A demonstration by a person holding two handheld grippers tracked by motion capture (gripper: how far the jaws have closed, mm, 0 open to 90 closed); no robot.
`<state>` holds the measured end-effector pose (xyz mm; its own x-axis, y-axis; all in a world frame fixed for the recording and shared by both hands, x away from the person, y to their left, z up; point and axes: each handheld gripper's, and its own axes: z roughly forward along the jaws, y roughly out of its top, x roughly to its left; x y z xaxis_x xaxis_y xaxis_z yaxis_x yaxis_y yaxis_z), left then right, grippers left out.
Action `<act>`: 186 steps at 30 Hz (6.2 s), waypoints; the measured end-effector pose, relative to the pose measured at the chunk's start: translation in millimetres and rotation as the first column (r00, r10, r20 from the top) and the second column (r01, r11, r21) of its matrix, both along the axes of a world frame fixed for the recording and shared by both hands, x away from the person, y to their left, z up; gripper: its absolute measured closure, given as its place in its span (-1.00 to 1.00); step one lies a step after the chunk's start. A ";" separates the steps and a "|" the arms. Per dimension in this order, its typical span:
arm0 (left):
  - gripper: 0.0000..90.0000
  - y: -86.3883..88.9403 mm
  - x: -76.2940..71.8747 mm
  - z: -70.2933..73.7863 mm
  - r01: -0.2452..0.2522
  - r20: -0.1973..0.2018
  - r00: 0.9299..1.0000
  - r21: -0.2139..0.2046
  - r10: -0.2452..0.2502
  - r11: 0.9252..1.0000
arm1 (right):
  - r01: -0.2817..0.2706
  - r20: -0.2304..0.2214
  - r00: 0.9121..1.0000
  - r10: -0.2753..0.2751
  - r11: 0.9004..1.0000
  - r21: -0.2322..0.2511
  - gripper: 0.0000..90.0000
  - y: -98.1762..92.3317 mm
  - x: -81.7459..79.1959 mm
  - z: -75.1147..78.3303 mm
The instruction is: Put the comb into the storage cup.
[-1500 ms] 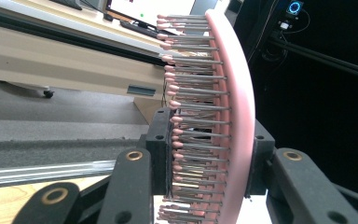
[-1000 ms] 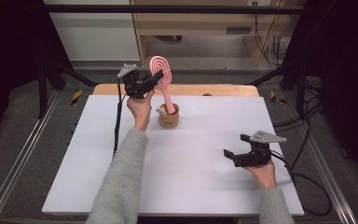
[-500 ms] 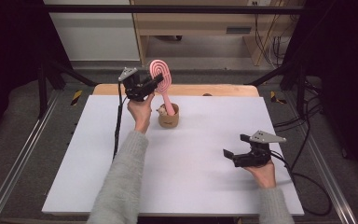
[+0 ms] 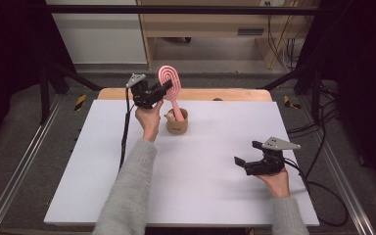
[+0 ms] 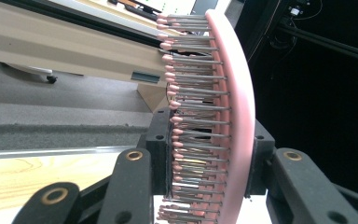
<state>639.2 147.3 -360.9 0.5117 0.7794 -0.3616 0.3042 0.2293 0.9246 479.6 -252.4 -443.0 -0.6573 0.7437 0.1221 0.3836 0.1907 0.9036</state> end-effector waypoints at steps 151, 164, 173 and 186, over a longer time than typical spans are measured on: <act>-0.99 68.5 -89.5 -11.2 0.153 -0.018 0.988 0.255 -0.153 0.955 | 0.003 -0.003 1.000 -0.003 1.000 -0.001 -0.99 1.6 1.2 -1.2; -0.99 81.2 -114.5 -27.6 0.192 -0.029 0.981 0.275 -0.191 0.942 | -0.003 0.003 1.000 0.003 1.000 0.007 -1.00 1.7 1.0 -1.2; -0.99 96.3 -131.9 -37.8 0.196 -0.034 0.980 0.299 -0.195 0.934 | -0.003 0.007 1.000 0.003 1.000 0.012 -1.00 1.8 0.7 -1.1; -0.99 116.3 -146.3 -57.0 0.195 -0.074 0.981 0.335 -0.180 0.922 | -0.019 0.006 1.000 0.019 1.000 0.017 -1.00 3.3 0.3 -2.2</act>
<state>492.9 263.6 -417.9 0.6509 0.7502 -0.1162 0.3500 -0.1607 0.9229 479.9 -249.0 -445.2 -0.6719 0.7291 0.1306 0.3747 0.1824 0.9090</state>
